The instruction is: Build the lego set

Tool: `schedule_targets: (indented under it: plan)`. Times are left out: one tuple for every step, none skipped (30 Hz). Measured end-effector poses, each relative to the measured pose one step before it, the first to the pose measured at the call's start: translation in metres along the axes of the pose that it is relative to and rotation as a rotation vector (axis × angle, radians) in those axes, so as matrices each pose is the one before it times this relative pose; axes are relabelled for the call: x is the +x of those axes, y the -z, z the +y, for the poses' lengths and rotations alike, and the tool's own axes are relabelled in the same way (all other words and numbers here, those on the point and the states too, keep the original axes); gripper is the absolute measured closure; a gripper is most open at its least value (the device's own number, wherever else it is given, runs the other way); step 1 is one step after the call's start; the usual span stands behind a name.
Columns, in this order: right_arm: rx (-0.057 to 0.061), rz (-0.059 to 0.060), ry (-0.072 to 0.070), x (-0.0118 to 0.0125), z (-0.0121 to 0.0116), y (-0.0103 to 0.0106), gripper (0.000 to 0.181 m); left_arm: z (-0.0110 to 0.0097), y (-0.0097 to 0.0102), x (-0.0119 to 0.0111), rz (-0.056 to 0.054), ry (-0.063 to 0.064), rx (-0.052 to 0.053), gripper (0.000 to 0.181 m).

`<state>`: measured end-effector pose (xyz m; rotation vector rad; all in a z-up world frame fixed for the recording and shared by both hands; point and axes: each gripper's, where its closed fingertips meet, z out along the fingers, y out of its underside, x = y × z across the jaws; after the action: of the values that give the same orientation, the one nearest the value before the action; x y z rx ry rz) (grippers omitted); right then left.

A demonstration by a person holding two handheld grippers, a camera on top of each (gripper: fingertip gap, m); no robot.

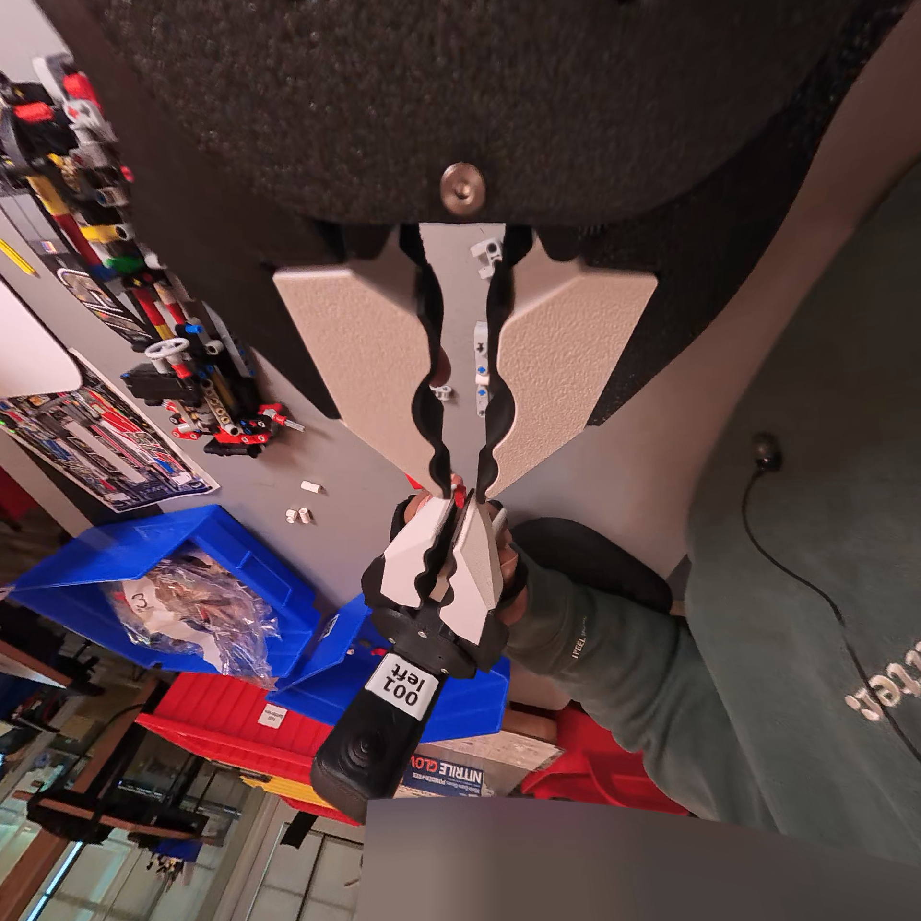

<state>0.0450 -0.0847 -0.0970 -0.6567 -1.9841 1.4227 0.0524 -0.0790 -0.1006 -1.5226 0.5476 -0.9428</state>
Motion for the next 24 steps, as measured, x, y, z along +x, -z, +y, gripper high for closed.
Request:
schedule_targets:
  plan:
    - [0.0018,-0.0078,-0.0021,-0.00139,0.00009,-0.00029,0.175,0.00099,-0.00064,0.00074,0.0001,-0.0091,-0.0072,0.18]
    - [-0.0014,0.0001,-0.0009,0.00003,0.00043,-0.00026,0.176,0.00074,-0.00046,0.00034,-0.0009,-0.0079,-0.0041,0.18]
    - [-0.0055,-0.0005,0.0007,0.00005,0.00107,-0.00013,0.177,-0.00036,-0.00015,0.00047,0.0013,-0.0041,0.0028,0.18]
    - [-0.0042,-0.003,-0.0001,-0.00039,0.00071,-0.0001,0.178,-0.00041,-0.0001,0.00072,0.0033,-0.0017,0.0036,0.18]
    - [0.0005,-0.0006,0.0003,-0.00029,0.0,0.00001,0.178,-0.00007,-0.00002,0.00017,0.0001,-0.0024,-0.0004,0.18]
    - [-0.0008,0.0007,0.0009,0.00003,0.00009,0.00006,0.178,0.00017,-0.00012,0.00025,-0.0003,-0.003,-0.0025,0.18]
    - [-0.0024,-0.0026,0.0018,-0.00051,0.00022,-0.00009,0.178,0.00019,-0.00012,0.00055,0.0026,0.0,-0.0017,0.18]
    - [0.0017,-0.0014,0.002,-0.00049,-0.00059,0.00004,0.178,-0.00022,-0.00007,0.00052,0.0039,0.0039,0.0018,0.18]
    - [0.0032,0.0022,0.0033,0.00016,-0.00068,-0.00002,0.178,-0.00038,0.00011,0.00026,0.0031,0.0072,0.0023,0.18]
    - [-0.0019,-0.0011,0.0,-0.00008,0.00023,-0.00007,0.178,0.00019,-0.00002,-0.0001,0.0012,0.0085,-0.0036,0.18]
    - [-0.0112,-0.0033,-0.0091,0.00019,0.00176,-0.00019,0.178,0.00121,-0.00004,-0.00091,-0.0051,0.0069,-0.0098,0.18]
    - [-0.0174,-0.0026,-0.0171,0.00106,0.0026,-0.00023,0.178,0.00142,0.0001,-0.00189,-0.0127,0.002,-0.0135,0.18]
    - [-0.0227,-0.0036,-0.0202,0.00113,0.00281,0.00022,0.179,0.00185,0.00053,-0.00246,-0.0171,-0.0056,-0.0202,0.179]
    - [-0.0314,0.0023,-0.0139,0.00195,0.00353,0.00079,0.179,0.00307,0.00129,-0.00325,-0.0205,-0.0122,-0.0328,0.176]
    - [-0.0392,0.0121,-0.0096,0.00339,0.00453,0.00148,0.179,0.00543,0.00165,-0.00431,-0.025,-0.0164,-0.0513,0.166]
    - [-0.0471,0.0117,-0.0092,0.00321,0.00555,0.00138,0.179,0.00842,0.00176,-0.00491,-0.0285,-0.0206,-0.0684,0.16]
    - [-0.0539,-0.0001,-0.0109,0.00102,0.00685,0.00094,0.179,0.01046,0.0016,-0.00458,-0.0286,-0.024,-0.075,0.155]
    - [-0.0528,0.0078,-0.0093,0.0017,0.00684,0.0001,0.179,0.01194,0.00065,-0.00424,-0.028,-0.0213,-0.0749,0.151]
    - [-0.0402,0.0002,-0.0075,0.00012,0.00544,-0.00039,0.179,0.01257,-0.00066,-0.00401,-0.0268,-0.015,-0.0723,0.149]
    - [-0.0387,-0.0167,-0.0123,-0.00255,0.00554,-0.00144,0.179,0.01227,-0.00208,-0.00282,-0.0206,-0.0111,-0.0662,0.148]
    - [-0.0425,-0.0032,-0.0131,-0.00044,0.00612,-0.00264,0.179,0.01077,-0.00349,-0.00145,-0.0137,-0.0084,-0.0572,0.148]
    - [-0.0415,0.0006,-0.0123,0.00031,0.00598,-0.00355,0.179,0.00844,-0.00444,-0.00044,-0.0088,-0.007,-0.0455,0.148]
    - [-0.0345,-0.0052,-0.0136,-0.00037,0.00485,-0.00411,0.179,0.00659,-0.00473,0.00079,-0.0032,-0.0091,-0.0377,0.149]
    - [-0.0298,-0.0038,-0.0167,-0.00023,0.00364,-0.00437,0.179,0.00514,-0.00446,0.00165,0.001,-0.0103,-0.0327,0.15]
